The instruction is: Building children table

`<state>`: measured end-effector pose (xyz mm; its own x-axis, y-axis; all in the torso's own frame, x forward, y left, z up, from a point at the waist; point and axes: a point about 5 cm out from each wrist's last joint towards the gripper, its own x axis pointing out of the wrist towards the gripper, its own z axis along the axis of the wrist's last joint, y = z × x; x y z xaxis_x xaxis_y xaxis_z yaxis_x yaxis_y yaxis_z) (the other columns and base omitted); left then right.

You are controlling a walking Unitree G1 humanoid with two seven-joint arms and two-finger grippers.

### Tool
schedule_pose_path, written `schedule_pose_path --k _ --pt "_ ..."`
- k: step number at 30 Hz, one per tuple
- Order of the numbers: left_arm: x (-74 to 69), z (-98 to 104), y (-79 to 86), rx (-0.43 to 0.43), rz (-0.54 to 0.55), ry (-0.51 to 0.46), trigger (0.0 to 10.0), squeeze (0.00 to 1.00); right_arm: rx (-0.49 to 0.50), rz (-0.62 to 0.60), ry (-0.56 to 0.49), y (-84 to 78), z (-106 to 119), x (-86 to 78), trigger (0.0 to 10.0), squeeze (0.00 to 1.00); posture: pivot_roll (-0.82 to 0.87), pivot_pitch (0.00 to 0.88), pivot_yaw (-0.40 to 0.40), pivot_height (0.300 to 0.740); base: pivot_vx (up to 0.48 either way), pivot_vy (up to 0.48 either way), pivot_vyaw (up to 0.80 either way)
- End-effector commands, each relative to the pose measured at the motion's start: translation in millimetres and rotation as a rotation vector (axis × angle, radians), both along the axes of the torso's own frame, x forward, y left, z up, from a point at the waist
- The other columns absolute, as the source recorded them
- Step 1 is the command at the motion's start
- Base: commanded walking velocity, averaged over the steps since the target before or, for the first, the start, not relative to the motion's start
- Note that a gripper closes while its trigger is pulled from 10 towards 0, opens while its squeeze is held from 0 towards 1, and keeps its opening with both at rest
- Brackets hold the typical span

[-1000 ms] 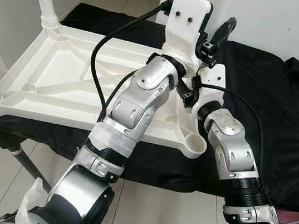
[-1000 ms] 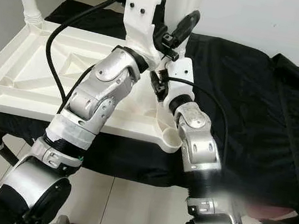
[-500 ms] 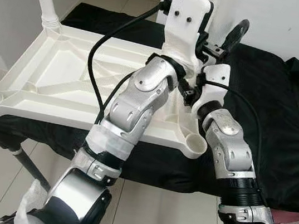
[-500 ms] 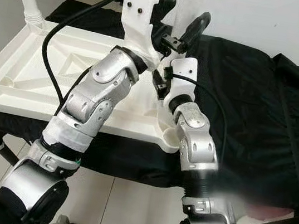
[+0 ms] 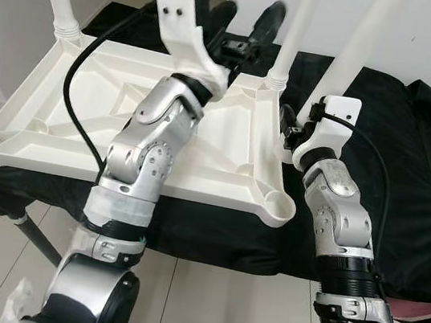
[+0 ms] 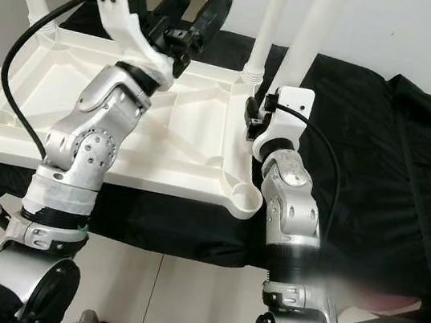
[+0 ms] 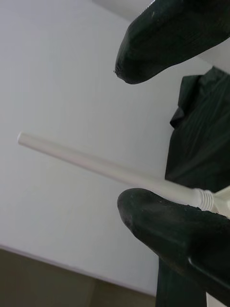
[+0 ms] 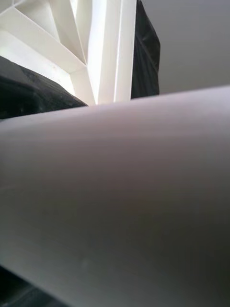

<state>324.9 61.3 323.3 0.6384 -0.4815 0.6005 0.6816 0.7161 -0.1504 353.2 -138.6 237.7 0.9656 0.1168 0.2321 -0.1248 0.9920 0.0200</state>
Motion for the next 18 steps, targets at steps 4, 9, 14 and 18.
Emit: schedule_pose_path --k 4,9,14,18 --pt "4.1 -13.5 12.3 0.087 0.014 0.001 10.0 0.0 0.015 -0.065 -0.037 -11.6 -0.7 -3.9 10.0 0.0 0.03 0.103 -0.079 0.74 0.0 0.0 0.0" --pt "8.7 -36.9 44.1 0.195 0.147 0.06 10.0 0.0 0.051 -0.174 -0.025 -27.7 -9.9 -11.2 10.0 0.0 0.03 0.098 -0.08 0.74 0.0 0.0 0.0" --pt "4.2 -62.4 51.5 0.32 0.2 0.088 10.0 0.0 0.035 -0.184 -0.008 -28.8 -20.3 -17.3 10.0 0.0 0.03 0.098 -0.079 0.74 0.0 0.0 0.0" --pt "-0.3 -80.2 51.7 0.427 0.212 0.098 10.0 0.0 0.021 -0.181 0.002 -28.1 -26.1 -20.6 10.0 0.0 0.03 0.096 -0.079 0.74 0.0 0.0 0.0"
